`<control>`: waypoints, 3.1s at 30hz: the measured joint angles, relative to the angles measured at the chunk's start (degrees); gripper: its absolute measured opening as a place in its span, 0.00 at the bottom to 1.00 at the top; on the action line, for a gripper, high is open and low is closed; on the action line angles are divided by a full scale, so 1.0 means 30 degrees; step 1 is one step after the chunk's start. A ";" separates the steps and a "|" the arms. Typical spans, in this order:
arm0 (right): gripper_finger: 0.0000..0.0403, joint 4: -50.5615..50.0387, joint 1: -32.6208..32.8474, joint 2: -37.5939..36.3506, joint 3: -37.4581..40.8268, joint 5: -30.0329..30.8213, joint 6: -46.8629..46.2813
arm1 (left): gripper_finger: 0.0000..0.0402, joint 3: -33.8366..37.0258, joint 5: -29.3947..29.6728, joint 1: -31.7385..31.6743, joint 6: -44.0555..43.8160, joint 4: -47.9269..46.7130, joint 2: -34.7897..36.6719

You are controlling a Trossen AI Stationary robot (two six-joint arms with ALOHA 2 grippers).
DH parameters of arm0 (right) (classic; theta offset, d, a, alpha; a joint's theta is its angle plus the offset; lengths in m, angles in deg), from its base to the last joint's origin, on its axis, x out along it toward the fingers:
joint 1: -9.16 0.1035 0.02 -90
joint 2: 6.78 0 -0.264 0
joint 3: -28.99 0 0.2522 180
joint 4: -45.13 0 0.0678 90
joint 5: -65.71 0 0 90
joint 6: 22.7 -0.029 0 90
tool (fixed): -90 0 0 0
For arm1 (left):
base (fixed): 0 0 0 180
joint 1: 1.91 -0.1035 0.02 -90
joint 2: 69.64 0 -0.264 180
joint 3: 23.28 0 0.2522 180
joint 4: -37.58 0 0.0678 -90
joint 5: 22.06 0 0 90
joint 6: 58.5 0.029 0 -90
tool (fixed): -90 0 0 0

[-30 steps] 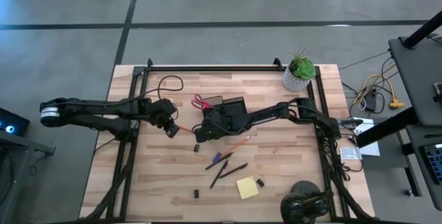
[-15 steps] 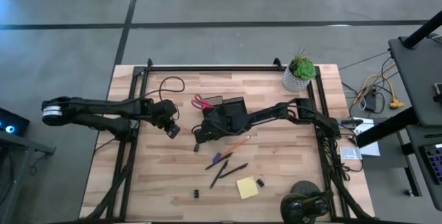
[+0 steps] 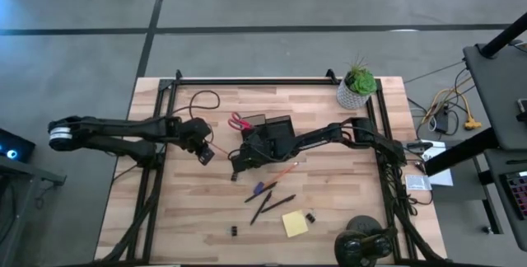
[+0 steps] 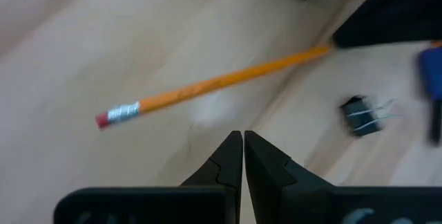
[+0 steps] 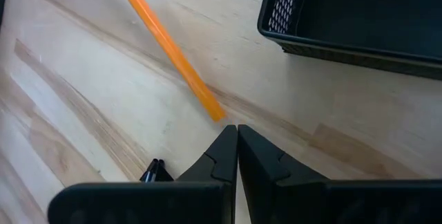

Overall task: Pick and place office supplies into organizer
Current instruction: Put the left pencil into the top left section of the desk organizer

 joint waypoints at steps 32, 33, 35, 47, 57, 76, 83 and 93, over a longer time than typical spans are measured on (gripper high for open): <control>0.02 -0.0015 -0.0007 0.0002 -0.0007 -0.0143 0.0723 | 0.39 -0.7174 0.2935 -0.0747 1.7662 -0.8871 -0.4436; 0.02 -0.0015 -0.0007 -0.0007 -0.0007 -0.0143 0.0721 | 0.39 -0.7261 0.2943 -0.0784 1.9483 -0.8679 -0.4460; 0.02 -0.0015 -0.0007 -0.0007 -0.0007 -0.0146 0.0738 | 0.38 -0.7283 0.3016 -0.0935 2.2007 -0.8161 -0.4564; 0.02 0.0037 0.0000 -0.0015 -0.0007 -0.0012 0.1224 | 0.36 -0.5445 0.3280 -0.1076 2.3862 -0.5997 -0.5536; 0.02 0.0049 0.0000 -0.0015 -0.0007 -0.0003 0.1370 | 0.36 -0.5099 0.3647 -0.1408 2.4691 -0.5470 -0.6423; 0.02 0.0022 0.0000 -0.0036 -0.0007 -0.0012 0.1362 | 0.25 -0.4253 0.4235 -0.1672 2.4696 -0.4773 -0.6562; 0.02 0.0015 0.0000 -0.0044 -0.0007 -0.0026 0.1355 | 0.20 -0.4194 0.4186 -0.1672 2.4659 -0.4235 -0.6502; 0.02 0.0007 -0.0007 -0.0044 -0.0007 -0.0070 0.1347 | 0.20 -0.4165 0.4036 -0.1672 2.4631 -0.4298 -0.6882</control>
